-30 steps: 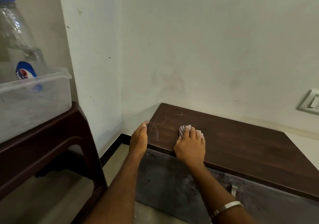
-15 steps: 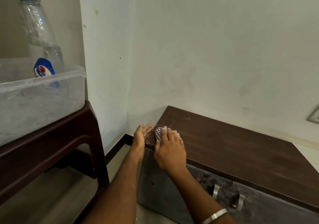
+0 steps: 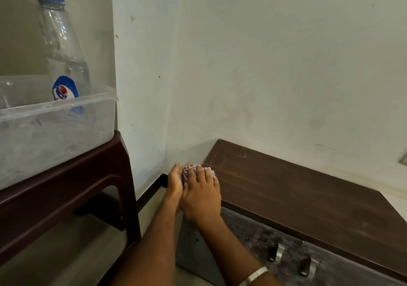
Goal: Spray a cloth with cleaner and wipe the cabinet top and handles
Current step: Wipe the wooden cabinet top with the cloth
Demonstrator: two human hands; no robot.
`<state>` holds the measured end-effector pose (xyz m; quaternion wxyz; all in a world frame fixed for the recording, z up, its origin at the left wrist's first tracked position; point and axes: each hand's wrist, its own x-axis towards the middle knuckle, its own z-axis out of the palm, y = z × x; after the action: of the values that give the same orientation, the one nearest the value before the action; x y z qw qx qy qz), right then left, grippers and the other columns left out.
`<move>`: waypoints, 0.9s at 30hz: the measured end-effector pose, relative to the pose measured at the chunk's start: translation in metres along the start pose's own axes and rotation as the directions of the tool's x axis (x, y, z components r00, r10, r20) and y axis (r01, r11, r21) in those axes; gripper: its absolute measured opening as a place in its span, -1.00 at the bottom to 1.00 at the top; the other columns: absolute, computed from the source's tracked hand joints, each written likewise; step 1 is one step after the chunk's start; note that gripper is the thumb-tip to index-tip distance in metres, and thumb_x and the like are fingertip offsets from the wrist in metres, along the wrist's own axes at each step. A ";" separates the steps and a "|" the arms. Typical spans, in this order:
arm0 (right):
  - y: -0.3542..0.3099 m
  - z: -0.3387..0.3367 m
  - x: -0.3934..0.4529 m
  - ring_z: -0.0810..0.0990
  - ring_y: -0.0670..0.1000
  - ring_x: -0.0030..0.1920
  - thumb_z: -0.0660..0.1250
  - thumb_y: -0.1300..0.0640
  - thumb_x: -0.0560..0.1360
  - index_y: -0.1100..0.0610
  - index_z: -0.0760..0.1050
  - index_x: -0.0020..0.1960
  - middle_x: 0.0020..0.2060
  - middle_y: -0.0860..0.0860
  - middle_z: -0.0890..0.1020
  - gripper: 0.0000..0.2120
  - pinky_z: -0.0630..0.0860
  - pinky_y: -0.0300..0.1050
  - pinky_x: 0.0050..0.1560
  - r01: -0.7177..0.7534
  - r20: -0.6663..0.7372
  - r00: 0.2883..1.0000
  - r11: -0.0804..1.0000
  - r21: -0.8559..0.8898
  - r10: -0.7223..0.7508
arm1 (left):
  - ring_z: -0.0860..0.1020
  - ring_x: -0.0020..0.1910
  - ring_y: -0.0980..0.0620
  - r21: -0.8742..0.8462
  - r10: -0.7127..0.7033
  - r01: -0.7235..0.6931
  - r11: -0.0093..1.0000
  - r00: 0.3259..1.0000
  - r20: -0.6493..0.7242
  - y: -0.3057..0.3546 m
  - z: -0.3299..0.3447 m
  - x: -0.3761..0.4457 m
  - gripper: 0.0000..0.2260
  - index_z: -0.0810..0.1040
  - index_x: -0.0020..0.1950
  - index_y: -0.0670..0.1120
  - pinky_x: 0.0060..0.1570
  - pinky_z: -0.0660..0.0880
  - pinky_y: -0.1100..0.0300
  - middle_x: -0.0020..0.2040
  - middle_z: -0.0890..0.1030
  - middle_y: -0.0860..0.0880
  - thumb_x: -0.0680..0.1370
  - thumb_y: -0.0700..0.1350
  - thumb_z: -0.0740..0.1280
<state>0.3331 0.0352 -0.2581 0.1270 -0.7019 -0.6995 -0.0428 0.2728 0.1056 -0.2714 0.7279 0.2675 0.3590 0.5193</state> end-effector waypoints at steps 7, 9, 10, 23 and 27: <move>0.033 -0.005 -0.010 0.00 0.03 0.56 -0.05 -0.08 0.65 0.01 0.05 0.57 0.56 0.02 0.11 -0.49 -0.08 -0.02 0.55 0.042 -0.021 0.999 0.998 0.056 -0.041 | 0.47 0.28 -0.10 0.092 0.024 -0.022 0.996 1.000 -0.016 -0.006 -0.003 -0.006 -0.43 0.42 0.40 -0.18 0.22 0.39 0.06 0.30 0.52 -0.16 0.65 0.14 -0.13; 0.052 -0.008 -0.020 0.04 0.03 0.56 -0.04 -0.08 0.63 0.01 0.07 0.56 0.56 0.01 0.13 -0.48 -0.04 -0.02 0.55 0.012 -0.037 0.999 0.999 0.036 -0.011 | 0.39 0.39 -0.07 0.142 0.034 -0.033 0.989 0.999 -0.005 -0.006 0.000 -0.007 -0.44 0.41 0.43 -0.15 0.41 0.26 0.02 0.35 0.50 -0.12 0.66 0.12 -0.14; 0.060 -0.010 -0.025 0.06 0.03 0.55 -0.06 -0.09 0.62 0.01 0.09 0.56 0.55 0.01 0.15 -0.47 -0.02 -0.03 0.54 -0.003 -0.049 0.999 1.000 0.029 0.005 | 0.37 0.42 -0.07 0.157 0.048 -0.047 0.986 0.999 0.003 -0.006 0.002 -0.008 -0.45 0.41 0.43 -0.15 0.46 0.20 -0.01 0.36 0.50 -0.11 0.66 0.11 -0.14; 0.016 0.004 0.038 0.06 0.06 0.55 -0.06 -0.07 0.64 0.00 0.19 0.52 0.53 0.02 0.19 -0.53 0.00 0.07 0.54 0.072 0.022 0.997 0.992 0.100 -0.075 | 0.55 0.11 -0.16 -0.053 -0.072 0.072 0.996 0.997 -0.006 -0.005 0.004 -0.008 -0.49 0.55 0.13 -0.16 0.25 0.40 0.00 0.01 0.63 -0.19 0.66 0.10 -0.10; 0.033 0.001 0.038 0.06 0.03 0.55 -0.04 -0.08 0.64 -0.01 0.15 0.54 0.54 0.00 0.19 -0.52 -0.01 0.01 0.54 0.051 0.016 0.998 0.984 0.170 -0.055 | 0.50 0.27 -0.19 0.033 -0.030 0.029 0.999 0.999 0.013 -0.005 0.016 -0.011 -0.50 0.45 0.36 -0.22 0.32 0.38 0.00 0.24 0.56 -0.20 0.67 0.06 -0.07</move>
<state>0.3664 0.0730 -0.2542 0.1780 -0.6702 -0.7202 0.0207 0.2862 0.0929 -0.2631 0.7334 0.2776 0.3667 0.5007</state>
